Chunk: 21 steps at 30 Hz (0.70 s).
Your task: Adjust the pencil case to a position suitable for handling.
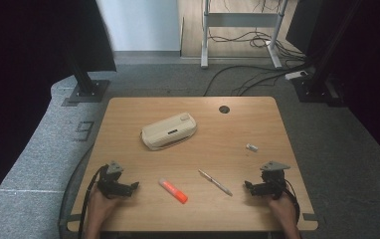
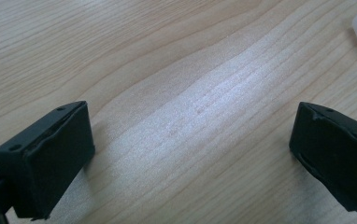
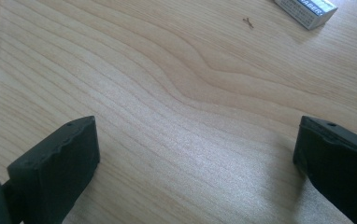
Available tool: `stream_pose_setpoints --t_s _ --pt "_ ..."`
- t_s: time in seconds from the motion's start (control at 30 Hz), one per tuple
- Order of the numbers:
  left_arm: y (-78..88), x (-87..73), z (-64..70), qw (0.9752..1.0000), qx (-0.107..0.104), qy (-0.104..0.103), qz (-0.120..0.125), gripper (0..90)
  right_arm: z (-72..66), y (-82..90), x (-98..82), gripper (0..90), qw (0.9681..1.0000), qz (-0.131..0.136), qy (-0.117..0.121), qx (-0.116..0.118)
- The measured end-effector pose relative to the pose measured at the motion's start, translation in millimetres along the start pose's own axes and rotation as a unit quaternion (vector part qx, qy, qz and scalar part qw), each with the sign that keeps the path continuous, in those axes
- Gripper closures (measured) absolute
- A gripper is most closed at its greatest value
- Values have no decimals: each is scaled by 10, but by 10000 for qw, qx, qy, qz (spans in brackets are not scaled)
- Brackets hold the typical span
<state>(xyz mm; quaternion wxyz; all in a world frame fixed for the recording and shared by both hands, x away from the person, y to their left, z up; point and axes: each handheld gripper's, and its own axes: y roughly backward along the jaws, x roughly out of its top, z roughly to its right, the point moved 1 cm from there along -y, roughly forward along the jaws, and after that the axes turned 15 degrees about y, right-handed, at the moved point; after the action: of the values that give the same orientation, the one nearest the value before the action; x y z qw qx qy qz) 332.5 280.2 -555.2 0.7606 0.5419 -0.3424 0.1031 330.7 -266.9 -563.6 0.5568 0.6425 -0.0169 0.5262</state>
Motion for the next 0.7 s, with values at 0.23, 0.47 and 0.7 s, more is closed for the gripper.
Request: stream_pose_setpoints --t_s 0.23,0.47,0.7 --pt "-47 39 54 9999 64 86 21 0 -12 -15 16 0 10000 -25 -59 -52" --pt "-60 50 74 9998 117 144 35 0 -12 -17 18 0 10000 -25 -59 -54" --pt "-63 53 76 9998 118 154 37 0 -12 -17 18 0 10000 -25 -59 -53"
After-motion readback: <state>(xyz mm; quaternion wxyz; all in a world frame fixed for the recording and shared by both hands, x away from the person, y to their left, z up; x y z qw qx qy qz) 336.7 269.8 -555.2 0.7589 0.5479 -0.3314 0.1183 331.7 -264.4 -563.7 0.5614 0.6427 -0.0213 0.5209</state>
